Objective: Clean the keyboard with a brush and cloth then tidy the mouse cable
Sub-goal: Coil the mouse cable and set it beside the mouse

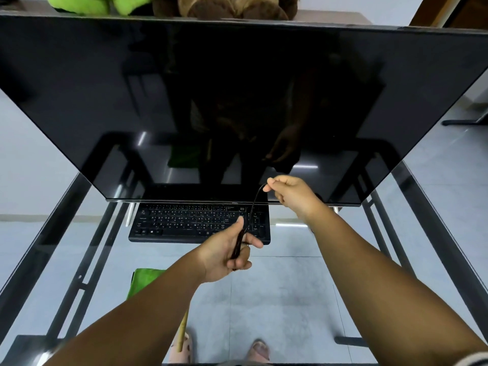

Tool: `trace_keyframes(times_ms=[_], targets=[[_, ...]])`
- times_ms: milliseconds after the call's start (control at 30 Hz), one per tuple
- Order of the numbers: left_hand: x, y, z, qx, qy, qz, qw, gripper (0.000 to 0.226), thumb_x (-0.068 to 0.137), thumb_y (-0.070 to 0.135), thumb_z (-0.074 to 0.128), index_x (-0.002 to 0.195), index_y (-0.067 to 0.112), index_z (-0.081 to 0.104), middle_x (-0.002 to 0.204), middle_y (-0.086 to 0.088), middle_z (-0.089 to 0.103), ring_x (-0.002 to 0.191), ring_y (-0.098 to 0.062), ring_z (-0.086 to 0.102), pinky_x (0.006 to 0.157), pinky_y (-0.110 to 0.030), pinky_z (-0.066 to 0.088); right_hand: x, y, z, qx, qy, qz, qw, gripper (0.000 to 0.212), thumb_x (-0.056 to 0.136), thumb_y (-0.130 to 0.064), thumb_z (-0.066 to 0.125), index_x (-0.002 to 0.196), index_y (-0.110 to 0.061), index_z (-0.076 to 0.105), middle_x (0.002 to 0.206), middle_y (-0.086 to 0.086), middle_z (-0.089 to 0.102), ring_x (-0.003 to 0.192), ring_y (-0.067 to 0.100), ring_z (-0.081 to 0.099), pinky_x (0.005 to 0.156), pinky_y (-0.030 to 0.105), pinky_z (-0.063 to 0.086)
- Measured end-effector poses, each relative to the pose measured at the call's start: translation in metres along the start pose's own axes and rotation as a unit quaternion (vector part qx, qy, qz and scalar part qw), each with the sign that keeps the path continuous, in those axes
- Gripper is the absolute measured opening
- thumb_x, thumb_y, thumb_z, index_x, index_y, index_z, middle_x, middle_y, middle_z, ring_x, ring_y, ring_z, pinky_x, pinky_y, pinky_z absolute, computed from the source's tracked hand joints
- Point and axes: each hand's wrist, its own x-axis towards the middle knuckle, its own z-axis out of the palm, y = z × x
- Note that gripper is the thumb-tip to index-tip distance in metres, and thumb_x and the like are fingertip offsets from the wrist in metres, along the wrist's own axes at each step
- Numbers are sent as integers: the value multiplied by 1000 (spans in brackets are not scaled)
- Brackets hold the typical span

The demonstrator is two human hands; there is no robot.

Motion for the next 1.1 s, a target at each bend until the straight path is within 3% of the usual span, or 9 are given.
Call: trace_keyframes(times_ms=[133, 333, 433, 533, 600, 667, 767, 933, 1100], targets=[[-4, 9, -1, -141, -37, 51, 988, 44, 95, 48, 41, 69, 14, 53, 37, 2, 29, 34, -11, 15, 66, -29, 46, 4, 28, 4, -98, 32, 2, 995, 25, 96, -30, 57, 83, -14, 72, 60, -10, 52, 58, 8, 43, 61, 24, 37], [-7, 20, -14, -298, -115, 95, 943, 42, 99, 41, 38, 67, 15, 49, 37, 3, 37, 34, -10, 12, 55, -23, 45, -6, 66, 10, -164, -104, 20, 981, 16, 88, -22, 69, 75, -30, 72, 89, 1, 74, 81, 14, 66, 85, 37, 54], [-5, 21, -17, -317, -134, 99, 934, 42, 99, 40, 38, 68, 15, 50, 37, 3, 39, 33, -10, 13, 53, -22, 43, -13, 63, 15, -144, -153, 16, 978, 18, 87, -13, 69, 78, -28, 73, 85, -6, 74, 85, 11, 66, 90, 35, 52], [-2, 22, -19, -321, -152, 98, 930, 43, 100, 40, 35, 69, 15, 50, 37, 3, 41, 33, -10, 15, 54, -21, 42, -20, 47, 17, -56, -163, 12, 985, 19, 93, -8, 57, 88, -18, 73, 90, 1, 75, 84, 8, 65, 86, 27, 49], [-1, 24, -18, -320, -156, 100, 929, 43, 100, 40, 35, 68, 15, 49, 37, 3, 41, 33, -10, 15, 54, -21, 42, -27, 31, 17, 11, -164, 12, 986, 21, 99, -17, 52, 98, -13, 72, 92, 5, 75, 83, 5, 65, 76, 12, 45], [1, 25, -18, -321, -163, 100, 928, 42, 100, 39, 35, 69, 15, 49, 37, 2, 42, 33, -10, 16, 54, -21, 42, -30, 22, 15, 57, -164, 7, 985, 31, 101, -27, 47, 104, -8, 70, 91, 8, 74, 84, 7, 66, 71, 6, 44], [3, 27, -19, -330, -196, 94, 919, 45, 102, 39, 32, 70, 13, 50, 39, 1, 44, 33, -11, 19, 55, -22, 43, -32, 17, 13, 58, -186, -15, 981, 28, 98, -23, 53, 106, -3, 70, 86, 7, 72, 83, 11, 63, 73, 10, 46], [4, 28, -18, -327, -203, 88, 919, 44, 102, 38, 34, 69, 13, 49, 39, 0, 44, 33, -11, 19, 55, -23, 43, -29, 21, 12, 53, -196, -22, 979, 22, 88, -24, 69, 96, -4, 72, 82, 4, 72, 82, 19, 61, 84, 32, 47], [4, 28, -17, -327, -201, 85, 919, 43, 101, 38, 34, 68, 14, 49, 39, 1, 44, 33, -11, 19, 56, -22, 42, -30, 17, 14, 52, -198, -24, 978, 17, 87, -22, 71, 87, -5, 72, 79, 3, 70, 81, 16, 61, 83, 29, 48]])
